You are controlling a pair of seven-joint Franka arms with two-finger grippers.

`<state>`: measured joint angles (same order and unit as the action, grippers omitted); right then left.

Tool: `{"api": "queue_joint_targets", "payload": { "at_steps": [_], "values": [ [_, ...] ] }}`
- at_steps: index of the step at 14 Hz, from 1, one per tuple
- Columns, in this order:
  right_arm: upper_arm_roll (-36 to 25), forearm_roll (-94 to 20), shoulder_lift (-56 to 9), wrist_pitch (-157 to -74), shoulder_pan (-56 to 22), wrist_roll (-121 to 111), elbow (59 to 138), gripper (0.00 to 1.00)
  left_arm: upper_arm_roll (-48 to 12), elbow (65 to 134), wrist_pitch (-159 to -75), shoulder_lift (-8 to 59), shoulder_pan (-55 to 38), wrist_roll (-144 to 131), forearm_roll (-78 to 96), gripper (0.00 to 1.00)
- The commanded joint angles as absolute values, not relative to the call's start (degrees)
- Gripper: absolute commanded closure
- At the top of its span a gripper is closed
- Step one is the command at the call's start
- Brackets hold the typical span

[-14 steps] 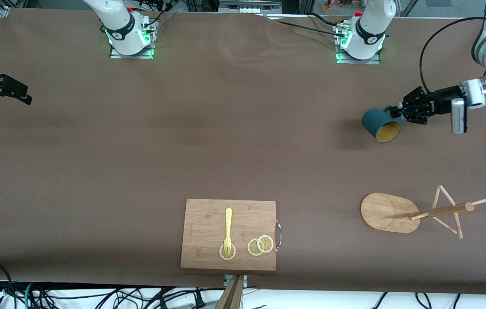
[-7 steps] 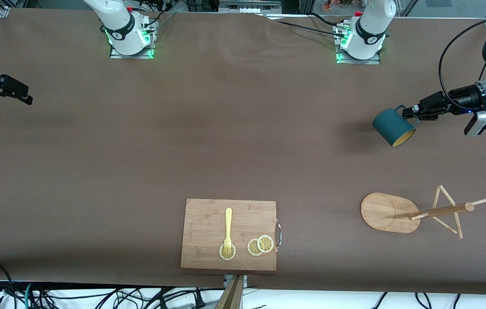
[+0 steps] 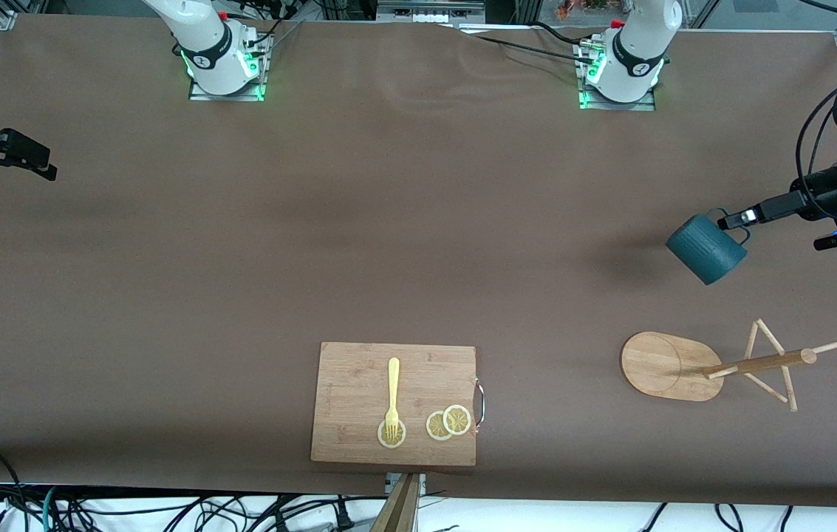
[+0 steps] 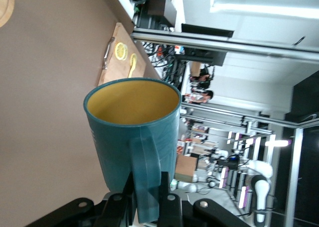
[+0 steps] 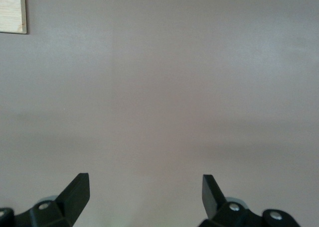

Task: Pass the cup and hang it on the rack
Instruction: 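Carry the mug with the left gripper over the wooden rack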

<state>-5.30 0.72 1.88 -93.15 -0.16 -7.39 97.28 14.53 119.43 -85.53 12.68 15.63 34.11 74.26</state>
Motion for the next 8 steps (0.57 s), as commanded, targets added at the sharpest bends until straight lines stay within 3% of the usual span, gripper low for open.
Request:
{"api": "queue_joint_targets", "payload": {
  "at_steps": [1,8],
  "values": [
    [-5.27,0.35,1.23,-93.08,-0.26,-6.86,95.98,0.0,14.33,112.96,-80.0,20.1,16.78,33.05,79.87,1.0],
    [-5.27,0.09,1.14,-92.9,-0.18,-6.77,95.62,0.0,14.24,105.91,-73.57,30.32,19.68,33.05,86.48,1.0]
  ]
}}
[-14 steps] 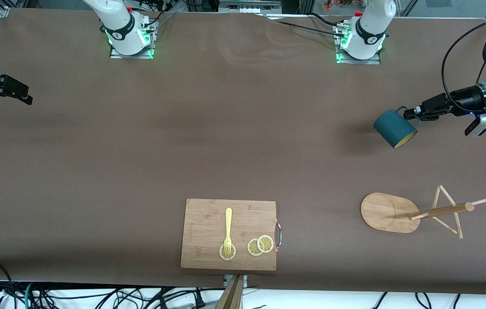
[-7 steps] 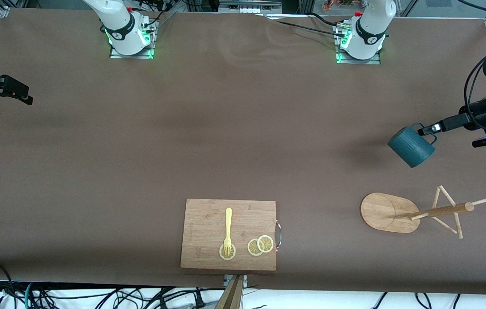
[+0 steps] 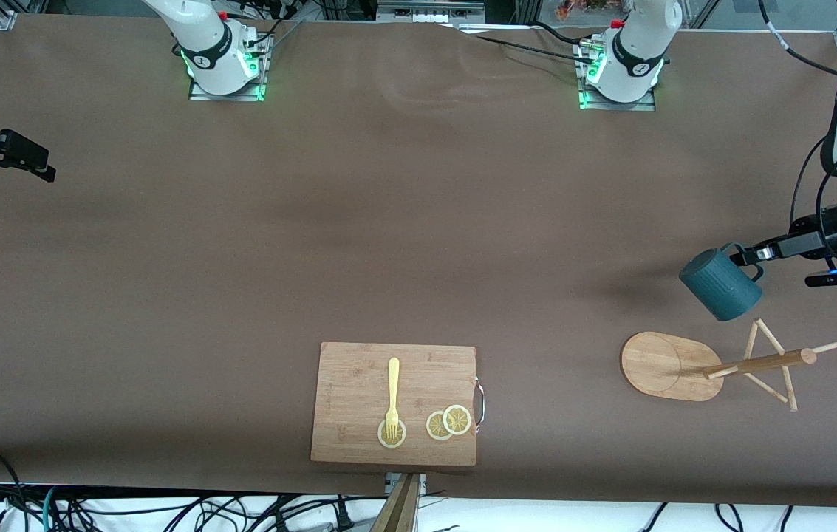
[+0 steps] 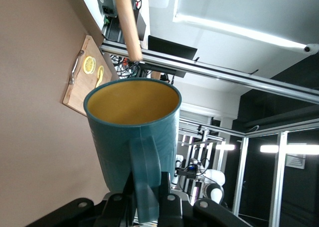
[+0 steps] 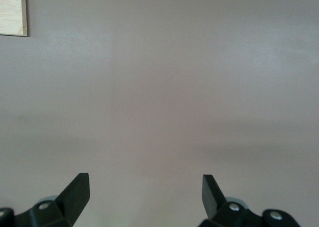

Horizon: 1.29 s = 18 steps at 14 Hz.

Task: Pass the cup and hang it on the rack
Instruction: 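Carry the mug with the left gripper over the wooden rack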

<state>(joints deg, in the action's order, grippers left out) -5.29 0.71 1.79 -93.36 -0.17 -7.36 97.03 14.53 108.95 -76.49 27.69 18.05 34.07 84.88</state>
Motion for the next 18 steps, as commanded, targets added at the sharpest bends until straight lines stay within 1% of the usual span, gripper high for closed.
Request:
{"api": "queue_joint_targets", "payload": {
  "at_steps": [1,5,8,11,15,18],
  "values": [
    [-5.27,0.09,1.14,-92.9,-0.18,-6.77,95.62,0.0,14.24,105.91,-73.04,30.84,19.86,33.05,87.53,1.0],
    [-5.19,0.09,1.14,-92.9,-0.26,-6.77,95.62,0.0,14.15,102.66,-70.93,34.36,20.04,32.96,91.31,1.0],
    [-5.19,0.09,1.14,-92.9,-0.26,-6.77,95.62,0.0,14.15,102.39,-69.61,36.82,20.04,32.96,94.82,1.0],
    [-5.19,0.09,1.14,-92.99,-0.26,-6.77,95.62,0.0,13.97,97.13,-69.35,39.98,20.04,32.7,97.73,1.0],
    [-5.19,0.09,1.14,-92.9,-0.26,-6.77,95.62,0.0,13.97,96.77,-67.59,42.62,20.48,31.91,101.94,1.0],
    [-5.19,0.09,1.23,-92.81,-0.26,-6.77,95.62,0.0,13.89,95.11,-65.57,46.48,20.48,31.99,105.2,1.0]
  ]
}}
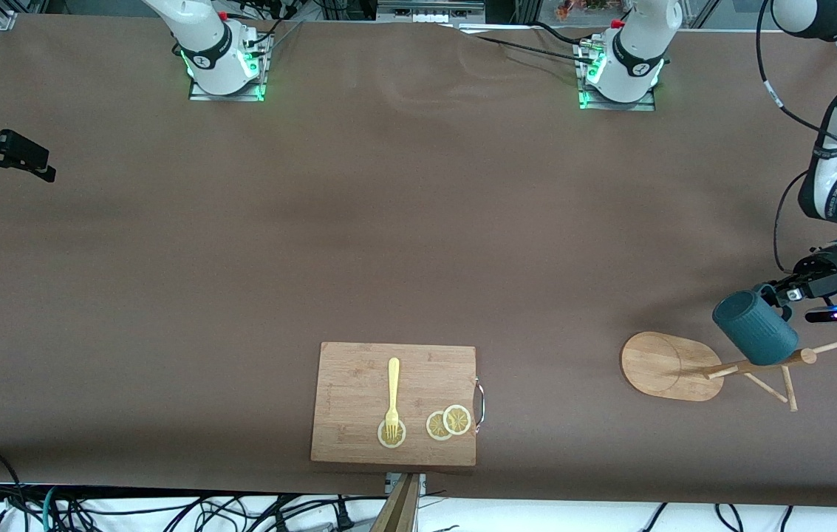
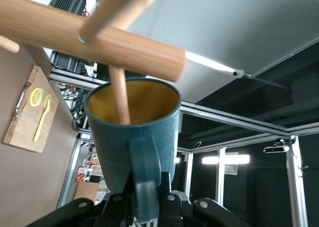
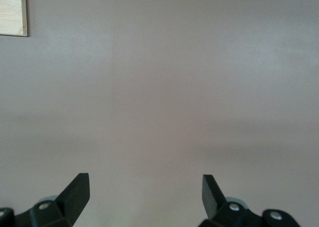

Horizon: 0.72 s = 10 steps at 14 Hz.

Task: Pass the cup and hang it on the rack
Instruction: 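Carry the mug with the left gripper over the wooden rack, then lower the mug onto a rack peg and open the left gripper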

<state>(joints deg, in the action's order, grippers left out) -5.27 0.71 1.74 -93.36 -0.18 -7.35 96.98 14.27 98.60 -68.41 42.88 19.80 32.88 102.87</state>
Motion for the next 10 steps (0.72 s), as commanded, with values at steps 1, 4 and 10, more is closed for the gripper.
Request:
{"api": "queue_joint_targets", "payload": {
  "at_steps": [1,4,10],
  "values": [
    [-5.19,0.09,1.23,-92.99,-0.26,-6.77,95.62,0.0,13.89,94.4,-65.48,46.93,20.57,31.91,105.21,1.0],
    [-5.18,0.09,1.41,-92.46,-0.35,-6.77,95.63,0.0,13.89,94.22,-65.39,48.07,21.09,31.9,106.34,1.0],
    [-5.19,0.09,1.41,-92.55,-0.44,-6.77,95.62,0.0,13.89,93.25,-63.63,50.62,21.36,31.99,107.75,0.78]
  ]
}}
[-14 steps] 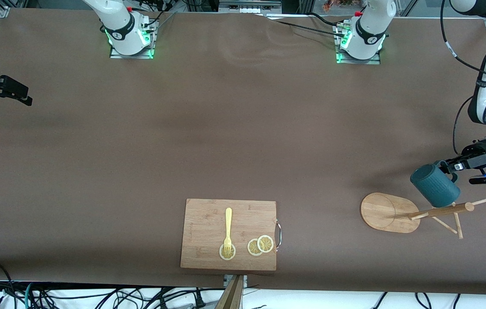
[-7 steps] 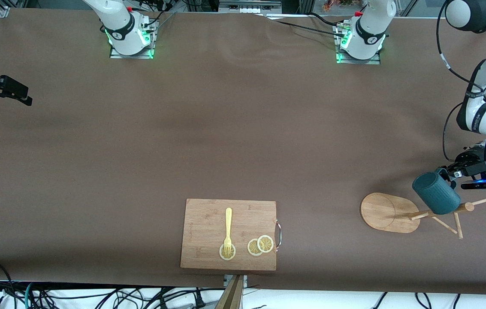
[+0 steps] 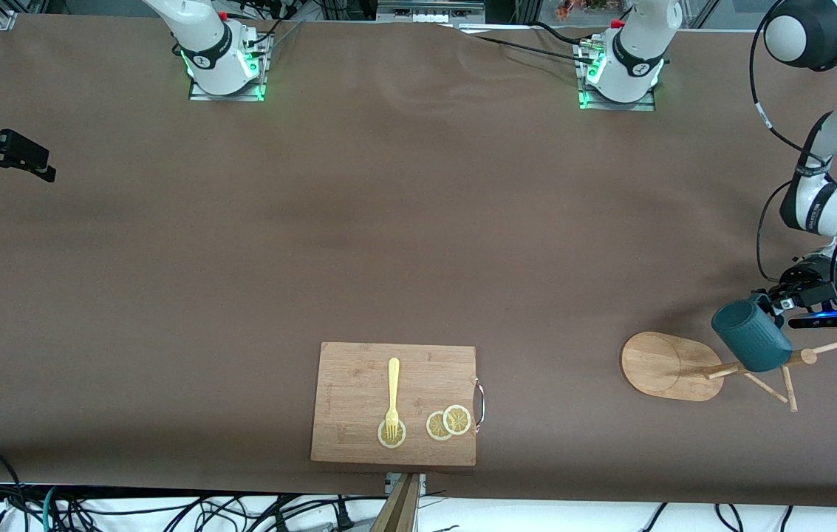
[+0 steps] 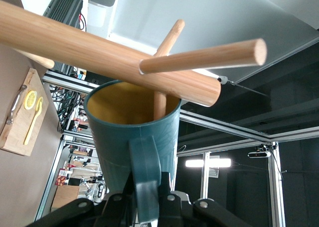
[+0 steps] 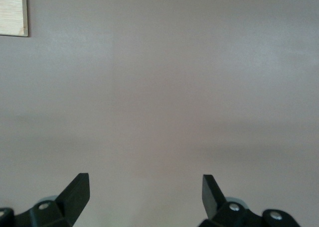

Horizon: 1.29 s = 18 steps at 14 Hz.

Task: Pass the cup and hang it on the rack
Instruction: 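Lower the mug onto a rack peg and open the left gripper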

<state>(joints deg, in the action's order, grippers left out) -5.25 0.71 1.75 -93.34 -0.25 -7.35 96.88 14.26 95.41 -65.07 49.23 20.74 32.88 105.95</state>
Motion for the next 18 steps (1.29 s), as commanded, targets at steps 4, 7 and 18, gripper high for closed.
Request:
{"api": "queue_joint_targets", "payload": {
  "at_steps": [4,7,18],
  "values": [
    [-5.1,0.18,1.41,-92.55,-0.53,-6.77,95.62,0.0,13.97,93.25,-62.93,50.89,21.62,32.52,107.58,0.0],
    [-5.19,0.09,1.41,-92.81,-0.53,-6.77,95.62,0.0,14.5,93.78,-60.83,50.8,21.8,32.52,105.39,0.0],
    [-5.18,0.09,1.41,-92.81,-0.53,-6.77,95.62,0.0,17.93,94.04,-54.94,44.31,23.47,37.35,65.44,0.0]
  ]
}}
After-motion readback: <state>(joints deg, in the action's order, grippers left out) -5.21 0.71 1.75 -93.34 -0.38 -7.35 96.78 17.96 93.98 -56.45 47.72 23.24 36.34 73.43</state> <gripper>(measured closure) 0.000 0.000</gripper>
